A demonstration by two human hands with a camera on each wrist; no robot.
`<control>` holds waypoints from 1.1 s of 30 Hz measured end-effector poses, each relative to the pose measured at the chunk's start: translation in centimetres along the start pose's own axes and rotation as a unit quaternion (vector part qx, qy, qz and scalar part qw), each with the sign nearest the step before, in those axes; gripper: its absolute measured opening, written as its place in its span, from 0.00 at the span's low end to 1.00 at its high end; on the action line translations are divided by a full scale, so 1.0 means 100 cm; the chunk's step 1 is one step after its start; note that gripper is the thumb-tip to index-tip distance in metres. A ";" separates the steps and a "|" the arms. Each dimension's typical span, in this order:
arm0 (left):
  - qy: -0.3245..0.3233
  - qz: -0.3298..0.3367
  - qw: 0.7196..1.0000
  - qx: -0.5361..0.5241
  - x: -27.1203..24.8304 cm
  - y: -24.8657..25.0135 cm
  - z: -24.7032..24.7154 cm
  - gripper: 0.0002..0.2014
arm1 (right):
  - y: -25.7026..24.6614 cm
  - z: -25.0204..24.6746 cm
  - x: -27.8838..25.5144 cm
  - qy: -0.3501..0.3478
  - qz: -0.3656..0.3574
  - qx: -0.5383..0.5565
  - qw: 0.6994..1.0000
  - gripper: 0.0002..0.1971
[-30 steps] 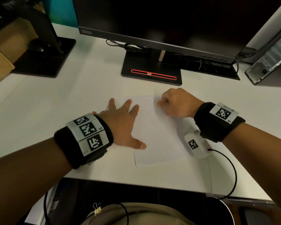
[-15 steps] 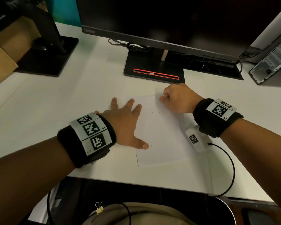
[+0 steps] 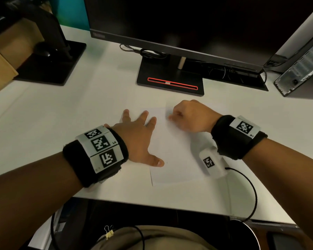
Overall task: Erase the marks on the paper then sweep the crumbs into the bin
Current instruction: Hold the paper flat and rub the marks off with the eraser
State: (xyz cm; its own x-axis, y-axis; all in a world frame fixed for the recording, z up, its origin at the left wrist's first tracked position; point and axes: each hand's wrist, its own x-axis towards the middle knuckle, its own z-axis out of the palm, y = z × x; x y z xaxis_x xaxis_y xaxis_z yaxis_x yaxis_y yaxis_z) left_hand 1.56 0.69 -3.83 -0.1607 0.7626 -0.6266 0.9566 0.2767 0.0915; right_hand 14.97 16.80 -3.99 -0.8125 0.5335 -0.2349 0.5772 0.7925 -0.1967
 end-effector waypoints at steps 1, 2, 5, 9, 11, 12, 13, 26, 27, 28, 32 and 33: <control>0.000 0.000 1.000 -0.001 0.000 0.000 0.000 0.66 | 0.006 -0.003 0.001 0.008 0.027 0.005 1.000 0.23; 0.000 0.000 1.000 -0.002 -0.001 0.000 0.000 0.66 | 0.009 -0.006 0.001 0.016 0.047 0.008 0.999 0.23; 0.000 -0.001 1.000 0.000 0.000 0.000 0.001 0.66 | 0.001 -0.003 -0.007 0.003 0.013 0.003 1.000 0.24; -0.002 -0.002 1.000 -0.002 0.000 0.000 0.001 0.66 | -0.002 0.001 -0.011 -0.011 0.004 0.028 1.000 0.23; 0.000 -0.001 1.000 -0.002 -0.001 0.000 0.000 0.66 | 0.006 -0.003 -0.010 0.017 0.043 0.052 0.998 0.23; 0.001 -0.002 1.000 -0.001 -0.002 0.000 0.000 0.66 | 0.004 -0.003 -0.010 0.022 0.042 0.055 0.997 0.23; 0.000 -0.003 1.000 -0.001 -0.002 0.001 0.000 0.66 | -0.001 -0.002 -0.012 0.014 0.027 0.053 0.998 0.23; -0.003 -0.005 1.000 0.010 -0.002 0.002 -0.001 0.65 | -0.015 0.003 -0.010 -0.045 0.010 0.060 0.997 0.25; -0.001 -0.006 1.000 0.010 -0.002 0.002 -0.001 0.66 | -0.010 -0.001 -0.007 -0.035 0.036 0.071 0.996 0.25; 0.002 -0.006 1.000 0.009 -0.003 0.001 -0.001 0.66 | -0.006 -0.006 -0.005 -0.019 0.054 0.078 0.995 0.25; 0.006 -0.015 1.000 0.019 -0.004 0.001 0.000 0.70 | -0.016 0.001 -0.009 -0.036 0.008 0.065 0.997 0.25; 0.007 -0.016 1.000 0.022 -0.004 0.001 0.000 0.70 | -0.020 0.005 -0.012 -0.058 -0.011 0.064 0.996 0.25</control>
State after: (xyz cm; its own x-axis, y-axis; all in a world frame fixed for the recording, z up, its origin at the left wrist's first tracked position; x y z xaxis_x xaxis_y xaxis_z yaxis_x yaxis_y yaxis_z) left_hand 1.74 0.47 -3.57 -0.1939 0.7622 -0.6176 0.9609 0.2743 0.0369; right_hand 14.83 14.46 -3.77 -0.8143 0.4736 -0.3356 0.5715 0.7555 -0.3204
